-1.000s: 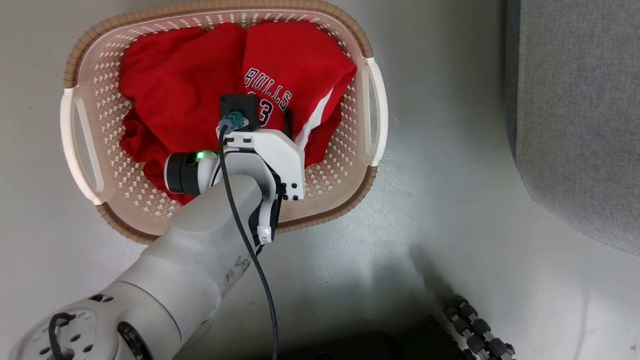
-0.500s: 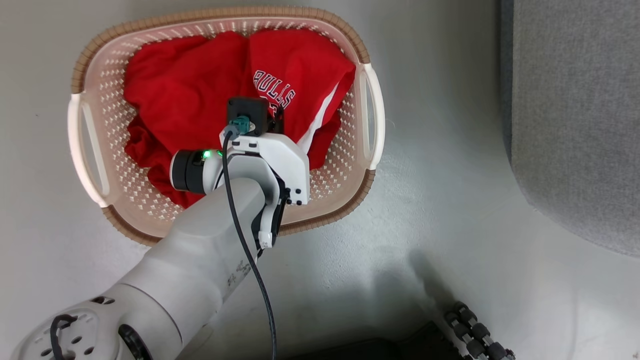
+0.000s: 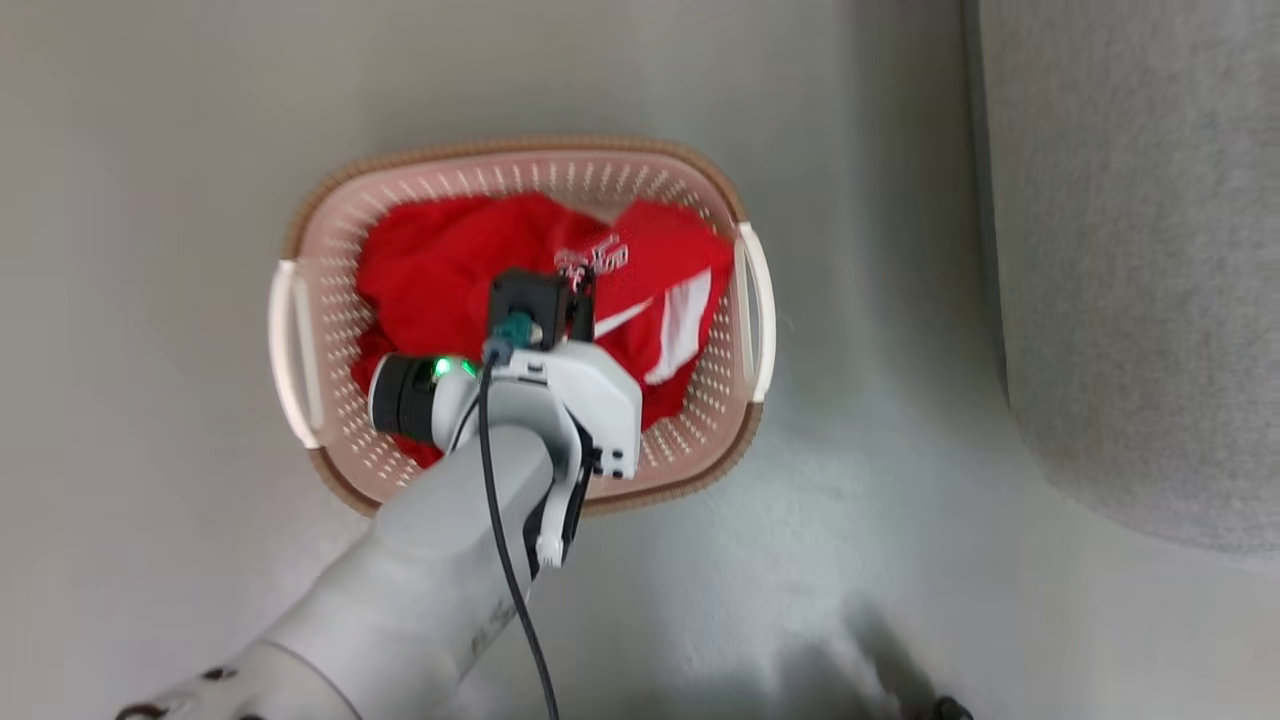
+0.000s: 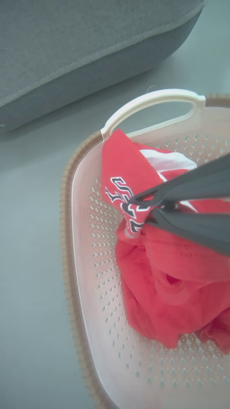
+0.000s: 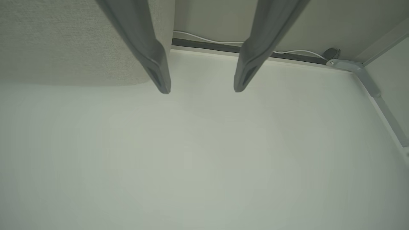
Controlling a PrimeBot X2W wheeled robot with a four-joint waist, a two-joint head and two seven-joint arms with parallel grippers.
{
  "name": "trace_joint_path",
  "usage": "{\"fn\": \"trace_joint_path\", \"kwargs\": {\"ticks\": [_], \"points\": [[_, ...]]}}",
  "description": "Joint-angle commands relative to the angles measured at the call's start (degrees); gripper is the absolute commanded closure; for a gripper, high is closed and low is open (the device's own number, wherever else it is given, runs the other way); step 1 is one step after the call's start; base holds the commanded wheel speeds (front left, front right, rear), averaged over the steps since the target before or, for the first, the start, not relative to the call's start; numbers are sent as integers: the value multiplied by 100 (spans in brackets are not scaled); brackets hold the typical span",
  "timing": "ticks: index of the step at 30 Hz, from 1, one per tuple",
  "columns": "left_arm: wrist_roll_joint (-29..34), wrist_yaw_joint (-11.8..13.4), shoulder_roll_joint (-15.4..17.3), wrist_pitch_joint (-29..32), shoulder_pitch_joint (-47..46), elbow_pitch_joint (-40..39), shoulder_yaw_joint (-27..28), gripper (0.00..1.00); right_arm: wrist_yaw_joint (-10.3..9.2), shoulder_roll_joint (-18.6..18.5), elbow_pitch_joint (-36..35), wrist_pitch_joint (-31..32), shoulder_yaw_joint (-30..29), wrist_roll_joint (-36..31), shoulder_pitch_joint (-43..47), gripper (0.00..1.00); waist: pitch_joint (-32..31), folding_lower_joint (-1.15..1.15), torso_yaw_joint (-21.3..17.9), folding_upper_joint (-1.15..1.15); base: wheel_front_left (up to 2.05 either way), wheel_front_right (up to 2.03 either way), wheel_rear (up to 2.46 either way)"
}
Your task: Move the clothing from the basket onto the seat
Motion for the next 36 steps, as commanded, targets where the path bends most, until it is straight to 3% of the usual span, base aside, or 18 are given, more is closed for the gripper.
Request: {"fn": "trace_joint_path", "kwargs": {"ticks": [1,8,17,31,36], "points": [[293,45,2,-74,295,-153,252,100,23,-110,-24,-33,102,-76,326,0,-499,0,172,0,0,0,0],[1387,66,2,-75,912,-571,1048,100,23,12,292,-33,422,-213,625,0,-1327,0,373,0,0,0,0],[2321,-172,2,-75,1667,-950,2011,100,23,296,656,-33,809,-384,910,0,-2225,0,567,0,0,0,0],[3693,-895,2,-75,2654,-1604,3641,100,23,928,1376,-33,1306,-774,1317,0,-3429,0,819,0,0,0,0],[4196,-1177,2,-75,2823,-2182,4118,100,23,1156,1631,-33,1427,-914,1423,0,-3754,0,847,0,0,0,0]]}}
